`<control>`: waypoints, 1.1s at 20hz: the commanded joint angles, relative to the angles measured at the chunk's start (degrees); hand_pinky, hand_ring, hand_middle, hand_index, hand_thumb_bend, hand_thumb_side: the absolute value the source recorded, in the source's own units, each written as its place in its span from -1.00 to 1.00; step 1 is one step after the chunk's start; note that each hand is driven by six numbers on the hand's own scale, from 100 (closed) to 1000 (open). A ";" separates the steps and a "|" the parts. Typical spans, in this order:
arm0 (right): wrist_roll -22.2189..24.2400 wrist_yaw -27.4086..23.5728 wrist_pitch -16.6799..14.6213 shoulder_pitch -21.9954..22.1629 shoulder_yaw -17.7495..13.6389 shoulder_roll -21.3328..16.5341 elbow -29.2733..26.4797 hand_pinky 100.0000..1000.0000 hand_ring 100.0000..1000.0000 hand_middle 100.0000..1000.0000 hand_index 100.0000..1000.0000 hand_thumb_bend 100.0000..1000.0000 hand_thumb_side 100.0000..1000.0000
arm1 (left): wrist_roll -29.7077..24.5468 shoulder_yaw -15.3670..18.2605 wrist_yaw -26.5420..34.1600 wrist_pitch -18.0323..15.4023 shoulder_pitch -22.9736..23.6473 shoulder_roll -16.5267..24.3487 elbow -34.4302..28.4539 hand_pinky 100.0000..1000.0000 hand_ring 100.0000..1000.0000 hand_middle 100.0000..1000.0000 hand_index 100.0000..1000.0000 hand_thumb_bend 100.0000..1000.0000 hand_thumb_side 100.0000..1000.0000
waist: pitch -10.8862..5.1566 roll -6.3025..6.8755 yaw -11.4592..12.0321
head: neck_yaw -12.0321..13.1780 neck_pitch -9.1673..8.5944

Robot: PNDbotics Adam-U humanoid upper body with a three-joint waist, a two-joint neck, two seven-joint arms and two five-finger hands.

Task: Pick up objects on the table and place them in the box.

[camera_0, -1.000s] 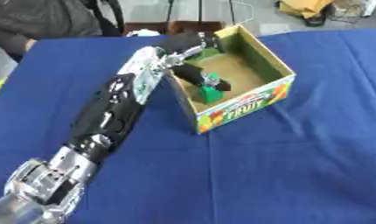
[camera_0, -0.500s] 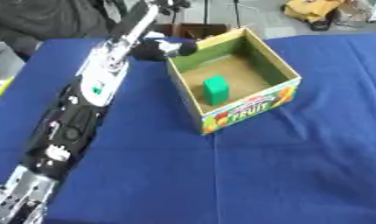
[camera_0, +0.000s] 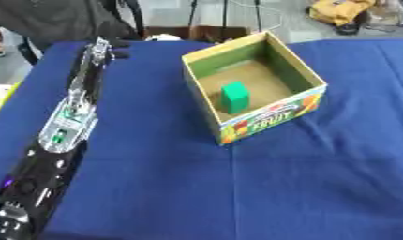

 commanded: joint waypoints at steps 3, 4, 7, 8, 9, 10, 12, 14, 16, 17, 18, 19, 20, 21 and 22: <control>-0.31 -0.28 -0.05 -0.40 -0.51 -0.70 -0.75 -0.15 -0.28 0.07 0.45 -0.16 0.11 | 1.08 1.42 3.18 0.26 1.39 0.04 -2.61 0.35 0.45 0.45 0.63 0.46 0.96 | -0.91 -0.31 0.34 | -0.18 -0.77; -0.36 -0.29 -0.05 -0.43 -0.54 -0.68 -0.76 -0.15 -0.28 0.07 0.45 -0.16 0.11 | 0.99 1.40 3.53 0.34 1.68 -0.06 -2.78 0.35 0.45 0.44 0.63 0.46 0.96 | -0.89 -0.35 0.38 | -0.20 -0.85; -0.40 -0.31 -0.07 -0.48 -0.55 -0.70 -0.80 -0.15 -0.28 0.07 0.46 -0.16 0.11 | 0.61 1.36 3.89 0.62 2.25 -0.39 -2.81 0.34 0.45 0.44 0.63 0.45 0.97 | -0.85 -0.45 0.53 | -0.08 -0.83; -0.41 -0.31 -0.07 -0.51 -0.56 -0.69 -0.81 -0.15 -0.28 0.07 0.46 -0.16 0.11 | 0.51 1.31 3.93 0.66 2.40 -0.50 -2.77 0.34 0.45 0.44 0.63 0.45 0.98 | -0.83 -0.47 0.52 | -0.08 -0.87; -0.43 -0.31 -0.07 -0.52 -0.58 -0.69 -0.81 -0.15 -0.28 0.07 0.46 -0.16 0.11 | 0.39 1.26 3.97 0.68 2.52 -0.59 -2.76 0.34 0.45 0.44 0.63 0.45 0.98 | -0.80 -0.50 0.52 | -0.11 -0.91; -0.44 -0.32 -0.07 -0.52 -0.59 -0.69 -0.81 -0.15 -0.28 0.07 0.46 -0.16 0.11 | 0.29 1.22 4.00 0.70 2.62 -0.67 -2.76 0.34 0.45 0.44 0.63 0.44 0.98 | -0.79 -0.52 0.51 | -0.12 -0.93; -0.48 -0.37 -0.05 -0.56 -0.61 -0.71 -0.81 -0.15 -0.28 0.07 0.46 -0.16 0.11 | 0.08 1.16 4.06 0.74 2.83 -0.87 -2.72 0.34 0.44 0.43 0.63 0.44 0.98 | -0.78 -0.55 0.59 | -0.05 -0.91; -0.49 -0.40 -0.07 -0.65 -0.61 -0.75 -0.84 -0.15 -0.28 0.07 0.46 -0.16 0.11 | -0.11 1.12 4.09 0.79 3.09 -1.08 -2.62 0.34 0.44 0.43 0.63 0.44 0.98 | -0.75 -0.53 0.63 | -0.05 -0.91; -0.54 -0.42 -0.08 -0.67 -0.66 -0.77 -0.86 -0.15 -0.28 0.07 0.46 -0.16 0.11 | -0.31 1.07 4.09 0.82 3.29 -1.22 -2.53 0.34 0.44 0.43 0.63 0.44 0.98 | -0.74 -0.53 0.61 | -0.12 -0.92; -0.56 -0.42 -0.07 -0.68 -0.67 -0.81 -0.84 -0.15 -0.28 0.07 0.46 -0.16 0.11 | -0.41 1.06 4.12 0.83 3.38 -1.29 -2.50 0.33 0.44 0.43 0.62 0.44 0.98 | -0.74 -0.52 0.68 | -0.11 -0.91; -0.57 -0.42 -0.06 -0.71 -0.68 -0.84 -0.83 -0.15 -0.28 0.07 0.46 -0.16 0.11 | -0.50 1.05 4.16 0.83 3.44 -1.32 -2.48 0.33 0.44 0.43 0.62 0.44 0.98 | -0.72 -0.51 0.74 | -0.12 -0.90; -0.58 -0.42 -0.06 -0.73 -0.68 -0.87 -0.82 -0.15 -0.28 0.07 0.46 -0.16 0.11 | -0.63 1.02 4.17 0.83 3.54 -1.35 -2.45 0.33 0.44 0.42 0.62 0.43 0.99 | -0.72 -0.47 0.73 | -0.15 -0.82; -0.61 -0.43 -0.05 -0.74 -0.70 -0.88 -0.80 -0.15 -0.28 0.07 0.46 -0.16 0.11 | -0.78 0.98 4.16 0.83 3.63 -1.39 -2.43 0.33 0.44 0.43 0.62 0.43 0.99 | -0.72 -0.44 0.73 | -0.19 -0.79; -0.64 -0.44 -0.05 -0.73 -0.73 -0.86 -0.79 -0.15 -0.28 0.07 0.46 -0.16 0.11 | -0.98 0.93 4.11 0.79 3.70 -1.43 -2.47 0.33 0.44 0.42 0.62 0.43 0.99 | -0.73 -0.43 0.71 | -0.25 -0.82; -0.67 -0.44 -0.04 -0.72 -0.73 -0.86 -0.77 -0.15 -0.28 0.07 0.46 -0.16 0.11 | -1.18 0.91 4.05 0.76 3.74 -1.47 -2.51 0.33 0.44 0.42 0.62 0.43 0.99 | -0.74 -0.42 0.73 | -0.26 -0.84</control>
